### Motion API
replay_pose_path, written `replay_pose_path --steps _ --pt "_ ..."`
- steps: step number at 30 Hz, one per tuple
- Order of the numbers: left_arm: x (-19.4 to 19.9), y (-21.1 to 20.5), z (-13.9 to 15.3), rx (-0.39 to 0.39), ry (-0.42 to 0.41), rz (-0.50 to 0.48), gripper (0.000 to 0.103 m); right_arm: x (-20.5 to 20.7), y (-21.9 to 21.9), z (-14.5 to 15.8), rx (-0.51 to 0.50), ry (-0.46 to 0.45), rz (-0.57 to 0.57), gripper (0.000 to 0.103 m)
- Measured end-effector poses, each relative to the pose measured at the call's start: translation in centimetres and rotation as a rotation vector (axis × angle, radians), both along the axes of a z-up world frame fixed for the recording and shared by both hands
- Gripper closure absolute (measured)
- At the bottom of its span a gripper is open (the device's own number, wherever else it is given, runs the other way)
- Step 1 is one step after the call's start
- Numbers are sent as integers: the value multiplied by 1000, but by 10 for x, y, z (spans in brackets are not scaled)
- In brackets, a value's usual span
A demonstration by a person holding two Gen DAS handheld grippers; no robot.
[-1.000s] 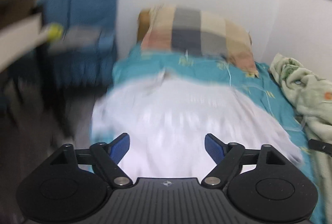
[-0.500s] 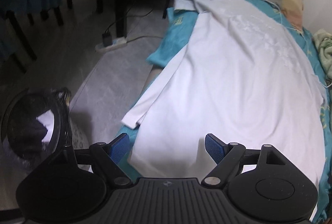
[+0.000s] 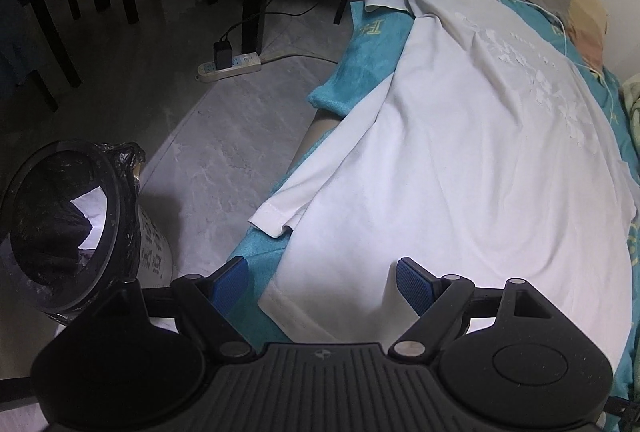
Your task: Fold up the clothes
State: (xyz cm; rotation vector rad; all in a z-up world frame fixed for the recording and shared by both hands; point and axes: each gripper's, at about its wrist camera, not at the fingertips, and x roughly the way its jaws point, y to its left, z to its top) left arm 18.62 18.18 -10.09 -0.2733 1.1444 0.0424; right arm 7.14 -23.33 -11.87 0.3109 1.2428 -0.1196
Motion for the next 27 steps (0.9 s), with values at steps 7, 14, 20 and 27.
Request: replay_pose_path --steps 7,14,20,27 --pt "11 13 -10 -81 -8 30 20 0 3 -14 93 103 2 54" --pt "11 15 -15 -125 8 -8 20 -3 25 -3 -17 95 141 99" --pt "6 21 -11 -189 -5 -11 26 -10 21 27 -70 67 208 99" --pt "7 27 -22 -226 54 -9 41 -17 13 46 -44 -2 186 99"
